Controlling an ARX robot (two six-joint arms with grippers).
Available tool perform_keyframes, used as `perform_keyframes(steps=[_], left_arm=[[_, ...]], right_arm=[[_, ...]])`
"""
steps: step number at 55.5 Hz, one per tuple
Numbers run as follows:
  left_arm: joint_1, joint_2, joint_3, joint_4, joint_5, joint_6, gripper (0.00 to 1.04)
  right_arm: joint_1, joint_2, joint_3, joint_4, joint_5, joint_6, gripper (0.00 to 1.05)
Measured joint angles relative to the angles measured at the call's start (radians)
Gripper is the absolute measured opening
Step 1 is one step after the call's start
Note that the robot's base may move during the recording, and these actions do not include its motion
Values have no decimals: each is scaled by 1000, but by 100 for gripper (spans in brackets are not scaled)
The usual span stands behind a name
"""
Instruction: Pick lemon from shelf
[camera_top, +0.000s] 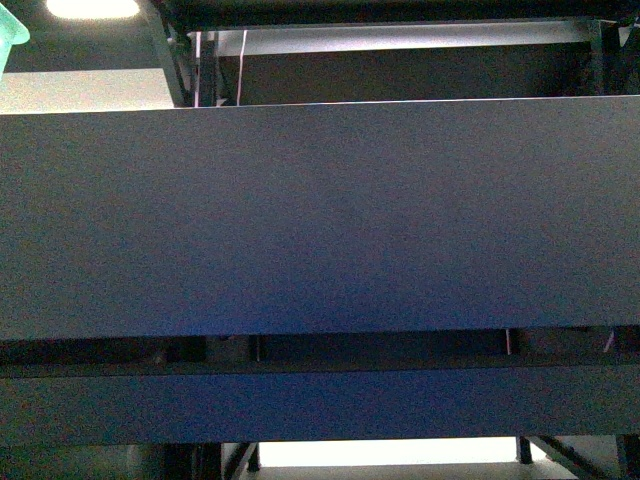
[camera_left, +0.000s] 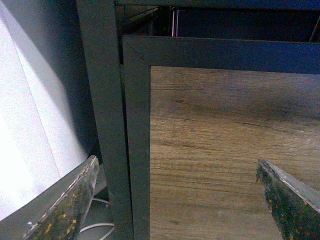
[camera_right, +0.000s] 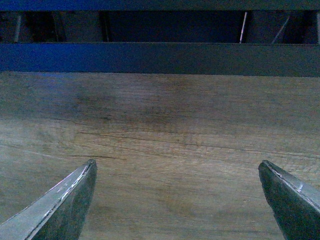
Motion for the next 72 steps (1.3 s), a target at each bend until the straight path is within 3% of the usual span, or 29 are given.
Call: perform_keyframes(steps=[72], left_arm=[[0, -1, 0, 0, 0, 0, 97]], right_arm=[[0, 0, 0, 0, -1, 2, 97]])
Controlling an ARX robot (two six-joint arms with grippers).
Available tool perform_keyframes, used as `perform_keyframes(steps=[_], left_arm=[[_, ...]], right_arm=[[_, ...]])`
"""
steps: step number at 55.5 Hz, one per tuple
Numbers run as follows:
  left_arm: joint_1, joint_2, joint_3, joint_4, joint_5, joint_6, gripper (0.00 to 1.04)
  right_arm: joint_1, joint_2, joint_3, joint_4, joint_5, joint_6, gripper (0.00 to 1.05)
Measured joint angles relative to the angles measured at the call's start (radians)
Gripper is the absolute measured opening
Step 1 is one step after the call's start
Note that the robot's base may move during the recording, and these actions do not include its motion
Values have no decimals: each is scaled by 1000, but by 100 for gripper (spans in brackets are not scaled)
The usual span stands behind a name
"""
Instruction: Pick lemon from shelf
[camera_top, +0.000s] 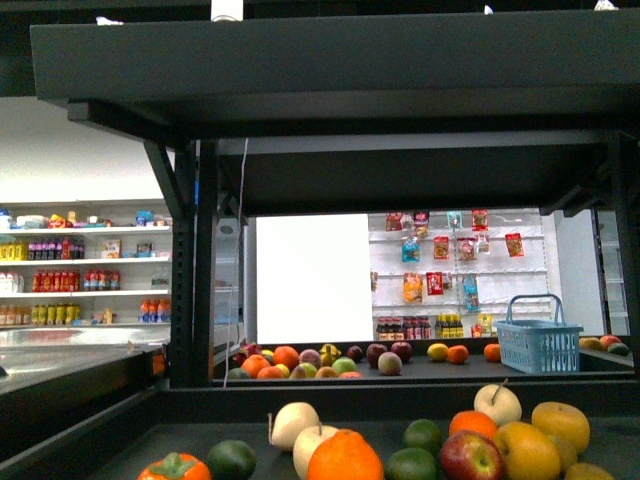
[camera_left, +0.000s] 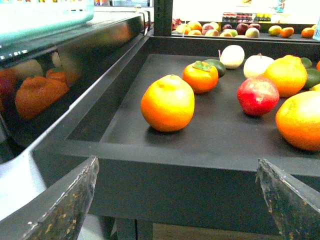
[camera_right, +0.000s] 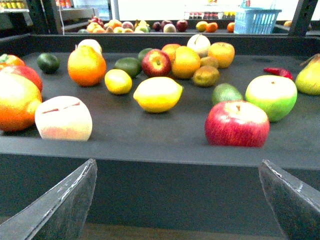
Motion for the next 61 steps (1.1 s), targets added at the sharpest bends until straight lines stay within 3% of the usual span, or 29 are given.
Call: perform_keyframes(steps=[61], left_arm=[[0, 0, 0, 0, 0, 0, 97]], right_arm=[[0, 0, 0, 0, 0, 0, 97]])
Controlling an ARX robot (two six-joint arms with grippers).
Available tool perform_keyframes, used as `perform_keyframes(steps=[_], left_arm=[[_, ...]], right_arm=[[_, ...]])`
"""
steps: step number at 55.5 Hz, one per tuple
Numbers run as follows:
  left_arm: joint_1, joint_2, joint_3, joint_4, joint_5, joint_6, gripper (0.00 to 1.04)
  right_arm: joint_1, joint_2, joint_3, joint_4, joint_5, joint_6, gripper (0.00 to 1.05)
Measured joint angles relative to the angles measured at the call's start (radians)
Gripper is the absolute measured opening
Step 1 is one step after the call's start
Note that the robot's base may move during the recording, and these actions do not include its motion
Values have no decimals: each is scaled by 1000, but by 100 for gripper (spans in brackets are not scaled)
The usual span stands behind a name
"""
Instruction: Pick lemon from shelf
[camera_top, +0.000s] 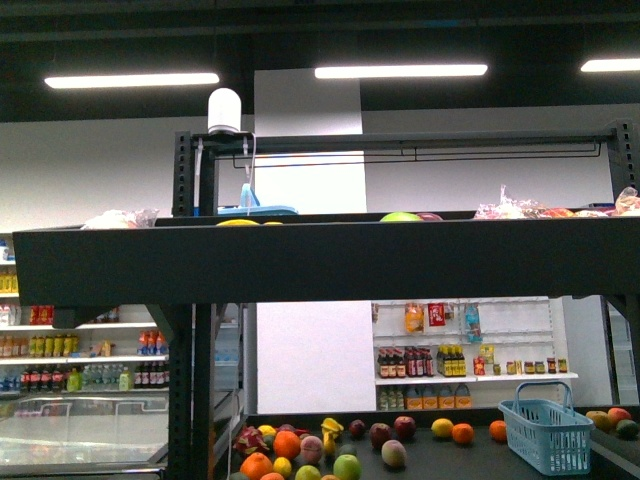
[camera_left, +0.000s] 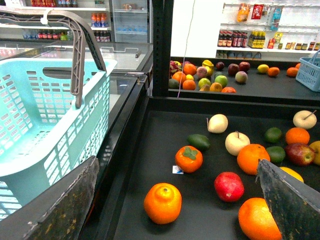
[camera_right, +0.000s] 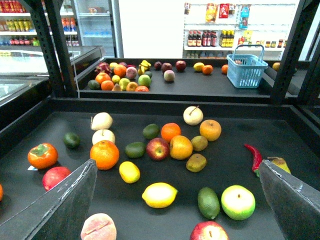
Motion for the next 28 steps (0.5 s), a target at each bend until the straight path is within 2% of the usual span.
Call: perform_keyframes(steps=[3, 6, 10, 21, 24, 28], left_arm=[[0, 0, 0, 0, 0, 0, 97], [13, 76, 37, -83, -20, -172, 97], [82, 211, 102, -43, 84, -402, 97], [334, 555, 364, 126, 377, -792, 97], [413, 678, 449, 156, 435, -911, 97], [472, 794, 519, 173, 467, -990, 97]], right_arm=[[0, 0, 0, 0, 0, 0, 97], [0, 0, 0, 0, 2, 0, 97], [0, 0, 0, 0, -1, 0, 97], [0, 0, 0, 0, -1, 0, 97], [0, 0, 0, 0, -1, 0, 97], [0, 0, 0, 0, -1, 0, 97]])
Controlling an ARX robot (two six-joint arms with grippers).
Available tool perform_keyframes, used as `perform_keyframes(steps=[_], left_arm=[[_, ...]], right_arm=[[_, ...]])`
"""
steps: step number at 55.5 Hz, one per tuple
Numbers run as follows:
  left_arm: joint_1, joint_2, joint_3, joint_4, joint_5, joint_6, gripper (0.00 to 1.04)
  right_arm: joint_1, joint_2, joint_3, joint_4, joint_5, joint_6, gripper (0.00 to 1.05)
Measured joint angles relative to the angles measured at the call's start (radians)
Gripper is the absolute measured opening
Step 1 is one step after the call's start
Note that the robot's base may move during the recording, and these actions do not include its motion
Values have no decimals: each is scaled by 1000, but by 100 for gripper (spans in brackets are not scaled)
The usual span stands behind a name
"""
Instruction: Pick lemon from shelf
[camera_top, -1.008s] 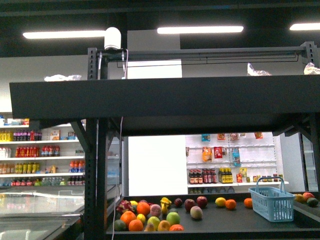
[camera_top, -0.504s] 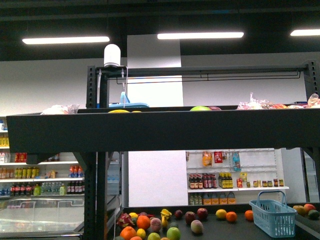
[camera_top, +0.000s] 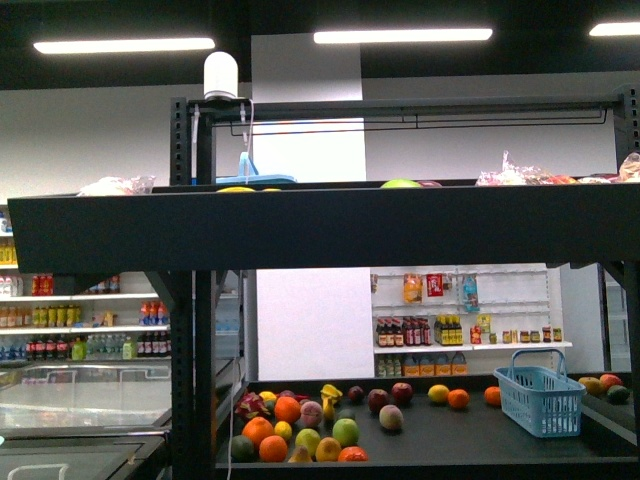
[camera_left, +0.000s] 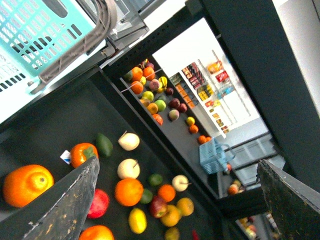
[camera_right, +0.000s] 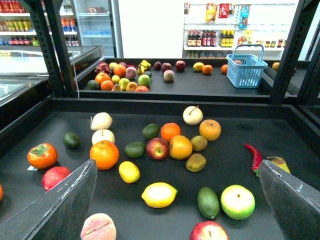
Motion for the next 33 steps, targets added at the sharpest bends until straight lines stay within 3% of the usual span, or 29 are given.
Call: perform_keyframes(steps=[12, 33], left_arm=[[100, 323, 171, 50, 39, -130, 97], [122, 700, 425, 165, 47, -208, 97]], right_arm=[[0, 0, 0, 0, 0, 0, 97], [0, 0, 0, 0, 0, 0, 97]])
